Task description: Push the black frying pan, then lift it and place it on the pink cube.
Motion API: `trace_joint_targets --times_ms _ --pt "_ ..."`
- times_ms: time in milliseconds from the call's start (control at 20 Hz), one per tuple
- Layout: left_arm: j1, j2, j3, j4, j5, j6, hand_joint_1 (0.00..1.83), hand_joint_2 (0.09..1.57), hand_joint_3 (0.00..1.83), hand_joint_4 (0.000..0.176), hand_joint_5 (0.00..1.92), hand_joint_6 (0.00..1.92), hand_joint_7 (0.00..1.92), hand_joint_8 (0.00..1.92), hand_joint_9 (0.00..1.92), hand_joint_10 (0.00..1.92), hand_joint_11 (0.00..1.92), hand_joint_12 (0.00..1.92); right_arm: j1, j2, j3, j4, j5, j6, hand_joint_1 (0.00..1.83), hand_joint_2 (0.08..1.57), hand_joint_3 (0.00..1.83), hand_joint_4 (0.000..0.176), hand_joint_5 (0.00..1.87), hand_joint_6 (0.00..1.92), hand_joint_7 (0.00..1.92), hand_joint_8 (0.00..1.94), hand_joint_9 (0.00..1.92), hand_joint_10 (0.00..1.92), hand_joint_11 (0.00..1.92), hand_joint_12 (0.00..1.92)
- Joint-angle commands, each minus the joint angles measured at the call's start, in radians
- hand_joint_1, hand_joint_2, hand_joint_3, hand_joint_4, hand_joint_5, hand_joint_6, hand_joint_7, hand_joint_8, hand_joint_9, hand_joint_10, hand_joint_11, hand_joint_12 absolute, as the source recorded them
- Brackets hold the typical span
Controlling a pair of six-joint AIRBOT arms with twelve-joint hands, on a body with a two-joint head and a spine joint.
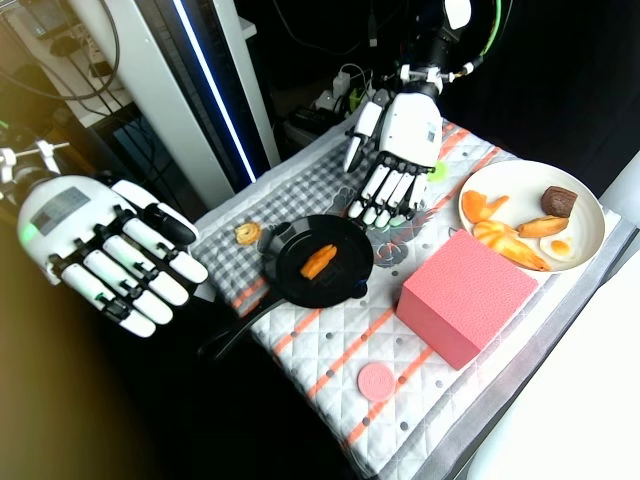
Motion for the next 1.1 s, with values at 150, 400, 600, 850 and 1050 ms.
trace_joint_targets --times_ms 150,400,600,850,1050 --pt "-0.019 -0.029 0.007 -0.033 -0.084 -0.009 0.40 1.36 0.00 0.000 0.57 0.04 0.50 0.01 0.45 0.04 0.00 1.15 0.003 0.002 0.006 0.004 0.126 0.001 0.36 1.27 0.00 0.046 0.00 0.00 0.00 0.00 0.05 0.00 0.00 0.84" --pt "-0.025 -0.045 0.013 -0.040 -0.103 -0.009 0.50 1.32 0.00 0.000 0.59 0.18 0.57 0.00 0.41 0.38 0.00 1.25 0.003 0.001 0.007 0.004 0.126 0.002 0.35 1.28 0.00 0.035 0.00 0.00 0.00 0.00 0.05 0.00 0.00 0.81" --pt "-0.029 -0.055 0.016 -0.057 -0.120 0.003 0.48 1.35 0.00 0.000 0.42 0.58 0.63 0.03 0.49 0.32 0.00 1.25 0.003 0.001 0.007 0.004 0.126 0.002 0.37 1.28 0.00 0.057 0.00 0.00 0.00 0.00 0.05 0.00 0.00 0.81" --pt "-0.035 -0.071 0.023 -0.062 -0.126 0.007 0.27 1.40 0.00 0.000 0.32 0.34 0.53 0.04 0.18 0.86 0.00 1.32 0.003 0.001 0.008 0.004 0.126 0.002 0.33 1.28 0.00 0.051 0.00 0.00 0.00 0.00 0.05 0.00 0.00 0.75" --pt "-0.039 -0.087 0.031 -0.063 -0.131 0.007 0.26 1.39 0.00 0.010 0.36 0.15 0.31 0.00 0.11 0.61 0.00 1.31 0.003 0.000 0.008 0.004 0.126 0.002 0.34 1.27 0.00 0.048 0.00 0.00 0.00 0.00 0.04 0.00 0.00 0.72"
